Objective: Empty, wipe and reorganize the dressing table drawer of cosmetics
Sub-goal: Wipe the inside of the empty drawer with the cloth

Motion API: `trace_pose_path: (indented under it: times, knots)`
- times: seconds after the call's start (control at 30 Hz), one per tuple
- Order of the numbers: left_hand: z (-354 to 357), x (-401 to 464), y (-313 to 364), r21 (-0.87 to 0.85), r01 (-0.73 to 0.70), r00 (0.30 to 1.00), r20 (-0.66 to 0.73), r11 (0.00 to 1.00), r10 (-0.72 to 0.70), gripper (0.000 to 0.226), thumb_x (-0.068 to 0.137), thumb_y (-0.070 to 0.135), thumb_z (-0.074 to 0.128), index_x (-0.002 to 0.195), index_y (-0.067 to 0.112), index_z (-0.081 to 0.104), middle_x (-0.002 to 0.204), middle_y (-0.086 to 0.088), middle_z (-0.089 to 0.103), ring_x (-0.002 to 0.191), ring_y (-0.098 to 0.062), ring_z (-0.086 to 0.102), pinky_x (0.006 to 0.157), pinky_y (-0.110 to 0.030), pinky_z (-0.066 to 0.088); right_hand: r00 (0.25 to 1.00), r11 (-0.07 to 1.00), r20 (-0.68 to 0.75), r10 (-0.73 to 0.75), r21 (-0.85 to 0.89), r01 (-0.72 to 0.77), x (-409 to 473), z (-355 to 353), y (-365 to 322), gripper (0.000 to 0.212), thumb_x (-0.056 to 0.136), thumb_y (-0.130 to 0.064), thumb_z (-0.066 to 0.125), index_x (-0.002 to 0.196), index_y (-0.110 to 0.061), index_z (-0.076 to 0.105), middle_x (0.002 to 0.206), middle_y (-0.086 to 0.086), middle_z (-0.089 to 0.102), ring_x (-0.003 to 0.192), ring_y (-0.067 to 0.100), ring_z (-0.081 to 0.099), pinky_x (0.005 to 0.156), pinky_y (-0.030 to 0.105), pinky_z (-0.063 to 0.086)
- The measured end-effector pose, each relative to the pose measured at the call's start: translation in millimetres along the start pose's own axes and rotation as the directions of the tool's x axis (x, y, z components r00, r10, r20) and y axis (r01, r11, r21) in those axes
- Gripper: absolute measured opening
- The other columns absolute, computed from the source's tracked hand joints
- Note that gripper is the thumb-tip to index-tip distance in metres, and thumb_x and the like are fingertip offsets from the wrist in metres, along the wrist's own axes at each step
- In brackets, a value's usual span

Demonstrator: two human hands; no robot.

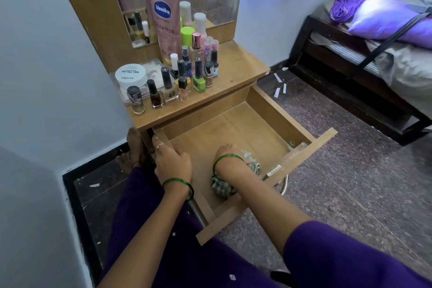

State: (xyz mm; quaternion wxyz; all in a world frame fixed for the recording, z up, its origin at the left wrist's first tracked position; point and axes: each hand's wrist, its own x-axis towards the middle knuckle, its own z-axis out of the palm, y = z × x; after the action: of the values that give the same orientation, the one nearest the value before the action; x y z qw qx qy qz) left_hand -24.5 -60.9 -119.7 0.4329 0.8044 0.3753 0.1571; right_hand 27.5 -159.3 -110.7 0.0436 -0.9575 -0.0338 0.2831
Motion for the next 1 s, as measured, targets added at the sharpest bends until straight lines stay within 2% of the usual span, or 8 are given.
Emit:
trace_pose_path:
  times: [0.2,0.33,0.47,0.6,0.67,0.77,0.83,1.0]
  knots:
    - [0,-3,2,-0.033,0.011,1.0,0.009,0.999,-0.011,0.06,0.096,0.012,0.041,0.148,0.011,0.011,0.138,-0.022,0.044,0.119,-0.035,0.052,0.095,-0.046,0.046,0.998,0.998,-0.022,0.06,-0.026,-0.061,9,-31,38,0.036,0.096,-0.013,0.035,0.122,-0.005,0.059,0.129,0.016,0.057,0.114,0.027,0.06,0.089,0.025,0.048]
    - [-1,-4,1,-0.037,0.003,1.0,0.016,0.999,-0.002,0.06,0.096,0.012,0.041,0.148,0.011,0.012,0.139,-0.022,0.043,0.119,-0.035,0.052,0.094,-0.045,0.047,0.995,0.98,0.051,0.084,0.178,-0.092,10,-50,64,0.039,0.099,-0.006,0.03,0.133,0.006,0.043,0.139,0.022,0.044,0.13,0.033,0.041,0.102,0.032,0.037]
    - [-1,-4,2,-0.059,0.002,1.0,0.015,0.998,-0.001,0.059,0.096,0.012,0.042,0.148,0.013,0.015,0.138,-0.02,0.045,0.118,-0.034,0.053,0.095,-0.047,0.047,0.98,0.953,0.024,0.196,0.232,-0.197,23,-58,74,0.04,0.097,-0.008,0.037,0.135,-0.002,0.043,0.138,0.015,0.046,0.128,0.03,0.043,0.061,0.013,0.033]
    - [-1,-4,1,-0.072,0.007,1.0,0.023,0.997,-0.005,0.059,0.096,0.013,0.043,0.148,0.015,0.014,0.138,-0.019,0.045,0.117,-0.033,0.054,0.094,-0.049,0.048,0.971,0.962,0.045,0.234,0.131,-0.238,30,-56,76,0.039,0.093,-0.013,0.042,0.131,-0.009,0.049,0.129,0.006,0.052,0.123,0.026,0.047,0.07,0.015,0.034]
    - [-1,-4,1,-0.084,0.013,0.999,0.03,0.996,-0.01,0.06,0.096,0.013,0.043,0.147,0.015,0.013,0.139,-0.019,0.044,0.118,-0.034,0.053,0.095,-0.049,0.048,0.98,0.968,0.001,0.2,0.152,-0.198,32,-53,75,0.039,0.093,-0.012,0.043,0.131,-0.005,0.048,0.127,0.011,0.051,0.123,0.027,0.048,0.062,0.015,0.036]
    - [0,-4,1,-0.091,0.009,1.0,0.014,0.996,-0.008,0.059,0.095,0.011,0.043,0.147,0.012,0.016,0.138,-0.019,0.045,0.118,-0.033,0.053,0.093,-0.042,0.046,0.955,0.938,-0.136,0.262,0.27,-0.219,29,-54,75,0.038,0.094,-0.008,0.044,0.131,-0.001,0.042,0.131,0.014,0.047,0.122,0.029,0.048,0.089,0.028,0.043]
    - [-1,-4,2,-0.093,0.011,1.0,0.019,0.996,-0.01,0.058,0.096,0.01,0.043,0.147,0.011,0.016,0.138,-0.02,0.044,0.118,-0.033,0.052,0.091,-0.039,0.045,0.971,0.959,-0.173,0.164,0.26,-0.116,29,-59,71,0.033,0.093,-0.008,0.046,0.125,-0.004,0.047,0.129,0.014,0.05,0.118,0.03,0.052,0.095,0.035,0.043]
    - [-2,-2,2,-0.07,-0.012,1.0,-0.002,0.997,0.012,0.057,0.095,0.009,0.043,0.147,0.008,0.018,0.138,-0.022,0.043,0.121,-0.036,0.049,0.098,-0.046,0.043,0.962,0.967,-0.272,0.003,0.244,0.066,21,-60,54,0.034,0.084,0.004,0.055,0.117,-0.004,0.052,0.117,0.014,0.058,0.106,0.029,0.058,0.081,0.03,0.046]
